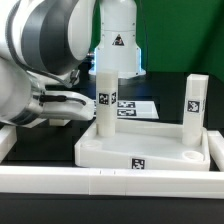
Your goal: Assemble desk
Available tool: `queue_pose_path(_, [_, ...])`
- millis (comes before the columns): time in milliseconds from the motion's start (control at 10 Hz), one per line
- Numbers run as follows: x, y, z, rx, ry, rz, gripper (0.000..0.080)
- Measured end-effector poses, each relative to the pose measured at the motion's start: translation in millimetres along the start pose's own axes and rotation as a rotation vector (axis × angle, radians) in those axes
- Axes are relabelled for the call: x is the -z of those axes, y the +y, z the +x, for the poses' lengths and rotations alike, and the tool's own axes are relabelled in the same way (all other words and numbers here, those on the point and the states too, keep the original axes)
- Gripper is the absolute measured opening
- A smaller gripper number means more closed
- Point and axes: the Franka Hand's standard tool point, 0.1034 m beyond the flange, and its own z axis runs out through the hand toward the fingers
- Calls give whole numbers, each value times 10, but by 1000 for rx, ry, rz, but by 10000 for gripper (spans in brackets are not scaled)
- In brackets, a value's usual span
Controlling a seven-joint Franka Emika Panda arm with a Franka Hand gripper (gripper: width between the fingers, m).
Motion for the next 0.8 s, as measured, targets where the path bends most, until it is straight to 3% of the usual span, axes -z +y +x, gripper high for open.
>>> queue_pose_path(200, [251, -119, -116, 12, 8, -1, 297])
queue_pose_path(300, [266, -147, -185, -41, -30, 7, 297])
queue_pose_path(500, [296, -128, -90, -32, 25, -4, 296])
queue_pose_path(700, [294, -37, -55, -40, 24, 9, 296])
queue_pose_path(800, [421, -51, -14, -34, 87, -3, 296])
